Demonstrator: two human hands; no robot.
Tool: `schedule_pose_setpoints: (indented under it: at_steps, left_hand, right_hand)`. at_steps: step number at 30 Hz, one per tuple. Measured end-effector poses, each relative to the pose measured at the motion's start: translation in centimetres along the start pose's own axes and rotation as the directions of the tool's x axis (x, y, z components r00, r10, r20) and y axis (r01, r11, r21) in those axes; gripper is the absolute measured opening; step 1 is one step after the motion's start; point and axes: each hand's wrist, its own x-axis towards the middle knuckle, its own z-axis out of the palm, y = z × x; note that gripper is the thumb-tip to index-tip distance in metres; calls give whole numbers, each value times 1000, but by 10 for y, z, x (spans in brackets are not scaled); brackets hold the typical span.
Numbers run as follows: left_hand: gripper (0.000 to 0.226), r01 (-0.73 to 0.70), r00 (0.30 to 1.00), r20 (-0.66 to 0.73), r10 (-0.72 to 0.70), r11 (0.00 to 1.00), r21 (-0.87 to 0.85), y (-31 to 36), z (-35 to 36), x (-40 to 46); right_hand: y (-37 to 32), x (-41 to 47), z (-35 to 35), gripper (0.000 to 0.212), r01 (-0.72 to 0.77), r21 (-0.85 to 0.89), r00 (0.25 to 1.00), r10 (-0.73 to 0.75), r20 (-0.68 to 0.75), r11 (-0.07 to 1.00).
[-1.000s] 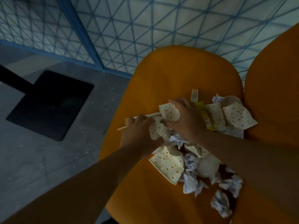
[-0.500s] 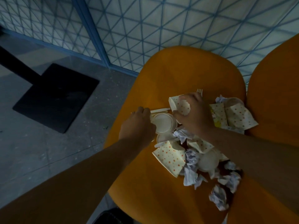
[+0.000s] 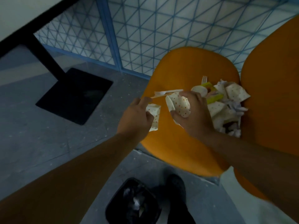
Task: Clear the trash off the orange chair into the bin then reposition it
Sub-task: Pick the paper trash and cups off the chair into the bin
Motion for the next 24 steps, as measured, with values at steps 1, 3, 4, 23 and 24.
schedule_pose_setpoints:
  at_steps: [1,3,4,23,24]
  left_hand:
    - [39,-5,1000,-7,5,1000,19,-8,-5,-16]
    - [37,-1,1000,-15,1,999,43,-26,-11,-49]
    - [36,4,1000,-15,-3,999,52,-35,-11,-64]
    - [41,217,972,-96,-214,976,21,-153,77,-308]
    - [40,202,973,-120,-198,979,20,-156,83,-314]
  right_hand:
    - [-13,-18,5,58,5,8,1000,-5,-5,1000]
    - [-38,-57,18,59,-27,30,999,26,22,999]
    - [-49,-76,24,58,-57,54,997,53,60,997]
    - [-18,-348,185,94,-175,25,823,132,552,984]
    - [-12,-352,190,100,-197,9,803,156,575,980]
